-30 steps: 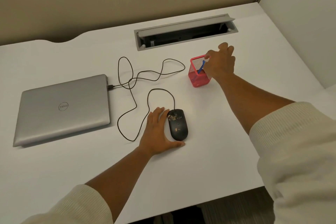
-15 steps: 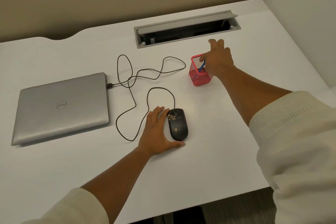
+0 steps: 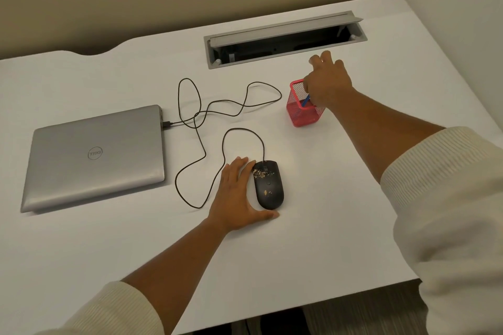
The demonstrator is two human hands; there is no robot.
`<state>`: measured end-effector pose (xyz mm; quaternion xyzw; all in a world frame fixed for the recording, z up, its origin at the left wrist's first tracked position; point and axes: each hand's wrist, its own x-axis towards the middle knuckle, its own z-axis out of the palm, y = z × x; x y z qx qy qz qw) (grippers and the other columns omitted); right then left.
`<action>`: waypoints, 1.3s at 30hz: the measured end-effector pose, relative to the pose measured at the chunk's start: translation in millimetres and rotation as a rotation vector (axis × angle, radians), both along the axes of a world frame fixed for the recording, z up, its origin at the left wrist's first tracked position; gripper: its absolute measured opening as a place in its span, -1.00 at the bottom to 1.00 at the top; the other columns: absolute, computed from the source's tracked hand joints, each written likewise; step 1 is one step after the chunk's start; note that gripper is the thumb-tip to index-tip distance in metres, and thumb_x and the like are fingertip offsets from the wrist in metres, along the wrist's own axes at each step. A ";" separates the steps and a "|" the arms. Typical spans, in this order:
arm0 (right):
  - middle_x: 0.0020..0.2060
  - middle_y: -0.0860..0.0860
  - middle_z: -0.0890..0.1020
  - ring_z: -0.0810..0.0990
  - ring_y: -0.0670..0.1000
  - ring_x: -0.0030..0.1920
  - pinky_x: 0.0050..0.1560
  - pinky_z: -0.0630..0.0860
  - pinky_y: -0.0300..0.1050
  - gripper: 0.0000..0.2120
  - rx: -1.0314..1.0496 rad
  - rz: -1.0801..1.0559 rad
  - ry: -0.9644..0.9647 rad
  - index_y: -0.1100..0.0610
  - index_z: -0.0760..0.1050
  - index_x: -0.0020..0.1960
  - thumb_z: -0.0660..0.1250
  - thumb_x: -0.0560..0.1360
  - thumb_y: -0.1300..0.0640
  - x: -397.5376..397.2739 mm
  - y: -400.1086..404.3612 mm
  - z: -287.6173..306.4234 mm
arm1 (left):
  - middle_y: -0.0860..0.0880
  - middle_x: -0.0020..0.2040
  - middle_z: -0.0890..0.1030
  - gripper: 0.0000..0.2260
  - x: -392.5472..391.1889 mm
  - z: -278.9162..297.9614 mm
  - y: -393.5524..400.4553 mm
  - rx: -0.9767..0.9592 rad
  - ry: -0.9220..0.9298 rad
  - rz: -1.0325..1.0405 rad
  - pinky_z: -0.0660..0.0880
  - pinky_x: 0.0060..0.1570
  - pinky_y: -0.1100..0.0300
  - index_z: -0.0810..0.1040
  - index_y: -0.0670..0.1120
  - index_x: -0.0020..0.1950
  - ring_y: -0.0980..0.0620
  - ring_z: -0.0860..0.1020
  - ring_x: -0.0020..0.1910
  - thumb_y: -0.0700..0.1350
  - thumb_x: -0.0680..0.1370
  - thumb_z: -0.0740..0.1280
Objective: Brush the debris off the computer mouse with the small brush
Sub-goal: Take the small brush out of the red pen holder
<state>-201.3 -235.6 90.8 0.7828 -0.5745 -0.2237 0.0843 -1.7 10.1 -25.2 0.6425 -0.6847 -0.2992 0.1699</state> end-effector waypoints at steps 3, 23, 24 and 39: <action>0.50 0.18 0.28 0.17 0.22 0.51 0.39 0.35 0.13 -0.53 0.013 0.010 0.006 0.09 0.59 0.28 0.54 0.42 -0.01 -0.1 0.5 2.1 | 0.05 0.60 0.08 0.16 -0.3 0.3 0.0 0.006 0.006 0.004 0.04 0.57 -0.11 0.12 0.02 0.61 0.03 -0.07 0.61 0.53 0.18 0.46; 0.39 0.15 0.39 0.32 0.19 0.40 0.25 0.50 0.08 -0.57 0.027 0.091 0.051 0.13 0.59 0.30 0.51 0.46 0.11 -5.6 -0.2 4.2 | 0.02 0.59 0.11 0.15 -1.7 1.9 0.1 -0.006 0.002 0.006 0.04 0.57 -0.11 0.14 -0.01 0.61 0.00 -0.04 0.61 0.49 0.19 0.49; 0.39 0.15 0.39 0.32 0.19 0.40 0.25 0.50 0.08 -0.56 0.026 0.095 0.046 0.13 0.59 0.31 0.51 0.45 0.11 -6.2 -0.2 4.1 | 0.02 0.59 0.11 0.15 -2.0 2.0 -0.2 -0.008 0.002 0.007 0.04 0.57 -0.11 0.14 -0.01 0.61 0.00 -0.04 0.61 0.48 0.19 0.49; 0.22 0.25 0.44 0.55 0.26 0.17 0.06 0.56 0.07 -0.39 0.129 -0.112 -0.255 0.29 0.35 0.40 0.50 0.41 0.33 -10.5 -9.2 0.8 | 0.01 0.60 0.11 0.14 -1.7 -2.5 0.6 -0.027 -0.016 0.011 0.00 0.58 -0.09 0.14 0.00 0.61 0.03 -0.07 0.61 0.49 0.20 0.48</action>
